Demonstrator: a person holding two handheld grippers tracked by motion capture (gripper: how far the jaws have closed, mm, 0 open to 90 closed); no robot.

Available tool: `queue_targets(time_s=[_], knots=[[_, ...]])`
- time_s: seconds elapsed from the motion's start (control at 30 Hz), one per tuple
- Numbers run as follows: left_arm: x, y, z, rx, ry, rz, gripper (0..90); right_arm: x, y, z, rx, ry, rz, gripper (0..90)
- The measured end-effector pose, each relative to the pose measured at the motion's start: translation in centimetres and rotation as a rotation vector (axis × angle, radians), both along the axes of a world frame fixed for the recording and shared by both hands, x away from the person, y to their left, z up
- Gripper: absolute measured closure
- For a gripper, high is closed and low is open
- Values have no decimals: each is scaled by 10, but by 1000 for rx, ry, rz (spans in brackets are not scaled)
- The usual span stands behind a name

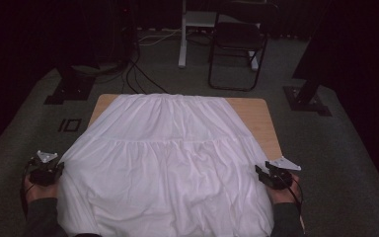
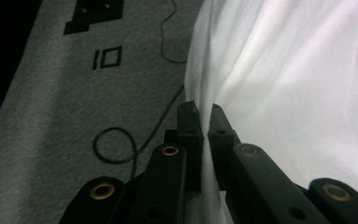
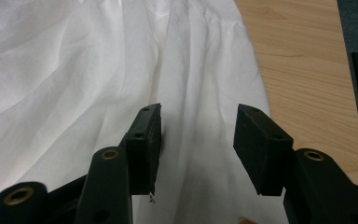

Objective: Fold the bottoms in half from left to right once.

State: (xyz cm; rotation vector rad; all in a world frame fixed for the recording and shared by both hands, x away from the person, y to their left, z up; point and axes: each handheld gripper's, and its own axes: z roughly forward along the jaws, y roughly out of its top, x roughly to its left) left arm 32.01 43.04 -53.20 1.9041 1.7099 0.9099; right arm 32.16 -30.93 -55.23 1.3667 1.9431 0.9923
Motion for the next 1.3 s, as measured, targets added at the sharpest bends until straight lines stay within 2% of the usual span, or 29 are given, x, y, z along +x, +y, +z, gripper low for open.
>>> queue_targets(time_s=[0.17, 0.2, 0.23, 0.37, 0.47, 0.5, 0.6, 0.63, 0.73, 0.8, 1.03, 1.1, 1.2, 1.3], knots=[[6, 6, -1, 30, 19, 30, 878, -1, -3, 1, 11, 1, -6, 520], [7, 11, 0, 21, 11, 64, 879, -1, -4, 1, 12, 2, -7, 520], [7, 11, 0, 21, 11, 64, 879, -1, -4, 1, 12, 2, -7, 520], [10, 21, 5, 14, -3, 133, 880, -1, -7, 0, 24, 16, -8, 523], [11, 27, 9, 6, -13, 202, 881, -1, -9, 0, 26, 16, -9, 523], [10, 27, 10, -1, -14, 210, 881, -1, -9, 0, 27, 16, -9, 522], [6, 19, 14, 23, -33, 177, 881, -1, -10, 0, 28, 22, -10, 522], [4, 17, 16, 10, -44, 171, 882, -1, -10, 0, 27, 25, -10, 523], [-3, 6, 25, -27, -91, 112, 881, -1, -9, 0, 23, 27, -10, 525], [-8, -5, 32, -33, -115, 61, 881, -1, -9, 1, 19, 22, -9, 524], [-22, -48, 57, -100, -190, -156, 881, -5, -13, 3, 25, 16, -23, 522], [-24, -62, 63, -113, -199, -213, 881, -6, -14, 3, 24, 12, -24, 523], [-26, -87, 71, -110, -204, -311, 880, -9, -16, 4, 28, 7, -28, 522], [-26, -106, 77, -123, -210, -384, 880, -11, -18, 5, 32, 2, -32, 522]])
